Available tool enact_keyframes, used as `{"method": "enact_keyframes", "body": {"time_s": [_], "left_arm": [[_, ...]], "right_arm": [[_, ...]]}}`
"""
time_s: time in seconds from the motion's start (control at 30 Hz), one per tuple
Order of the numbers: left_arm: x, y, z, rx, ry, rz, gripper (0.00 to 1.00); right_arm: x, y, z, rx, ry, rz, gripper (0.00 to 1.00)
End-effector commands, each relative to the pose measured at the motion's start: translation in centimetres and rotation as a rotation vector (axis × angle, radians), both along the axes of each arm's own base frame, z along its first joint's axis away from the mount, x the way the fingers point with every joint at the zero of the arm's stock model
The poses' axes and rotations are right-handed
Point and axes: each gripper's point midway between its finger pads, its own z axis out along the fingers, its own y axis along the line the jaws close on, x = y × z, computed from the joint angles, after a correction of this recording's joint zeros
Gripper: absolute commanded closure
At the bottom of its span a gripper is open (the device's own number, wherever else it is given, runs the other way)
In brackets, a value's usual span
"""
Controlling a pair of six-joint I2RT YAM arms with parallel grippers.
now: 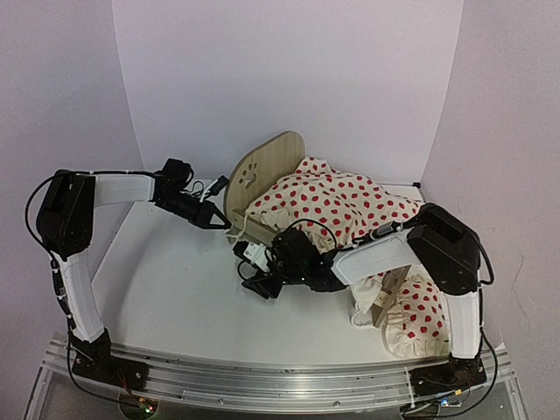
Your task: Set up the pet bed
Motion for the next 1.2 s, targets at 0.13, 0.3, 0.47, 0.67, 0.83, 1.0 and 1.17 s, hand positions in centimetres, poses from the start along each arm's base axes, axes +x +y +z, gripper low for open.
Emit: {"method": "enact_keyframes", "body": {"time_s": [0.13,0.3,0.47,0.67,0.83,1.0,1.17], "left_arm": [[-3.2,0.6,3.4,-0.04,-0.045,0.009,1.0],[-2.6,0.7,3.2,-0.085,0.005,0.114,1.0],[-1.5,0.4,2.0,-0.127,0.069,0.219,1.0],[-0.8,-0.8,1.6,-0.13,-0.025,0.227,1.0],[-1.4,-1.2,1.0,-0.129,-0.016,0.217,1.0],[-1.0,-1.1,1.1,-0.128,-0.031,0.234,1.0],[-0.9,-1.1,1.0,-0.127,-0.026,0.235,1.0]], "right_arm": [[1.5,-0.1,12.6,0.25,0.12,-0.177,0.58],[6.9,-0.1,12.9,0.395,0.22,-0.527,0.74],[10.4,-0.5,12.8,0.427,0.24,-0.749,0.82],[11.7,1.2,11.5,0.314,0.252,-0.755,0.82],[12.5,0.8,8.9,0.183,0.19,-0.772,0.78],[12.0,0.5,6.7,0.104,0.193,-0.754,0.85],[11.9,1.4,6.0,0.09,0.204,-0.707,1.0]]}}
